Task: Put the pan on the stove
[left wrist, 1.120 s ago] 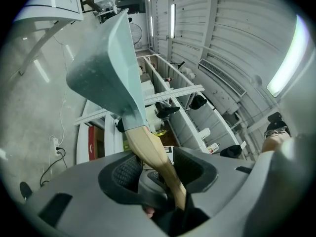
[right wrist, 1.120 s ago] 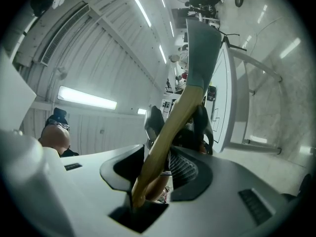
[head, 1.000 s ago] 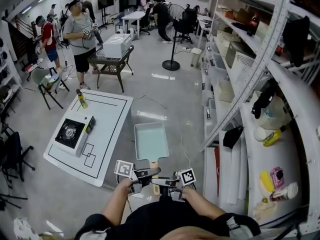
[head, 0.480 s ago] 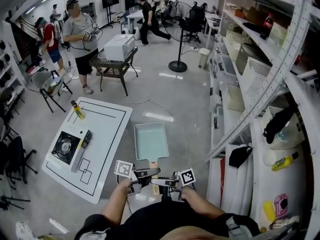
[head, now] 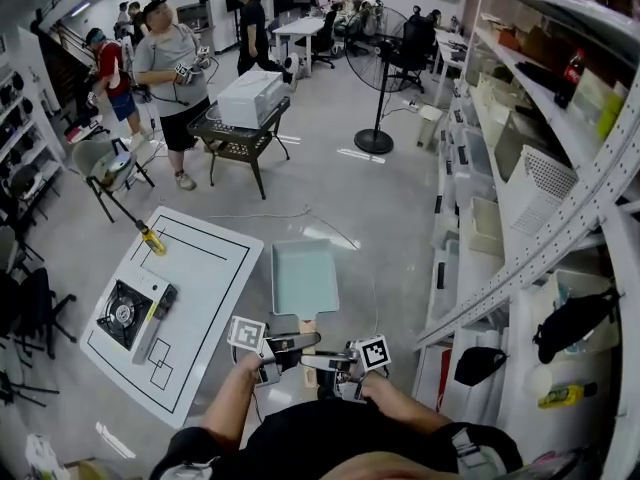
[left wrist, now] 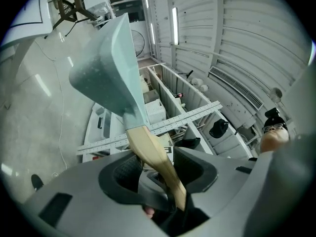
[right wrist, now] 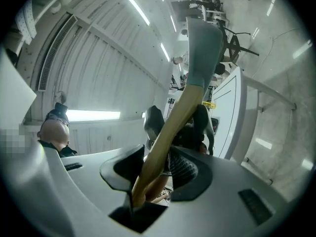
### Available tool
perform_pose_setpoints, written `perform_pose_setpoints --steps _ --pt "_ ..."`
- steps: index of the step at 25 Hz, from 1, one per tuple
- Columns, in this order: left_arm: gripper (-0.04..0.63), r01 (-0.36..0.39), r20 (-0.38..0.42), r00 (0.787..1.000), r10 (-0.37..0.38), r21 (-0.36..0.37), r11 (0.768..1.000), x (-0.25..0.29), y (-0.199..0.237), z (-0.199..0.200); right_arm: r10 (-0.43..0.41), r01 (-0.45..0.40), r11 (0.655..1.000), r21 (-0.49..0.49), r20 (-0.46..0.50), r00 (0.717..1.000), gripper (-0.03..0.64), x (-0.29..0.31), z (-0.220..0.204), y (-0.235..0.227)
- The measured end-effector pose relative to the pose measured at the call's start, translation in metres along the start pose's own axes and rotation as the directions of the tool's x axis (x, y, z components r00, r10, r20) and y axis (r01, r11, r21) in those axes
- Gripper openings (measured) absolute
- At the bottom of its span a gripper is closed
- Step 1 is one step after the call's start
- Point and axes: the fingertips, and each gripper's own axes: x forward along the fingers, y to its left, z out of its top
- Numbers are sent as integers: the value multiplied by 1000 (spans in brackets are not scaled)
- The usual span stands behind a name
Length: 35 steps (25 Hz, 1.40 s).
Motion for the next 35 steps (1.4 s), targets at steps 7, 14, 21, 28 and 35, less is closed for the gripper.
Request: perform_pose_setpoints --steps 7,14,21,28,35 --pt "198 -58 -3 998 61 265 962 16 18 63 20 -20 1000 3 -18 1000 163 -12 49 -17" --pt "198 0 62 998 7 -101 995 15 23 74 34 -33 999 31 -36 999 160 -2 76 -39" --pt "199 1 121 993 7 -65 998 -23 33 103 36 -32 999 35 -113 993 160 35 89 -60" --pt "199 -35 259 966 8 100 994 -102 27 145 100 -85 994 71 -254 962 158 112 100 -66" --pt "199 -139 446 892 67 129 982 -219 42 178 190 -148 981 128 -440 878 160 212 98 -99"
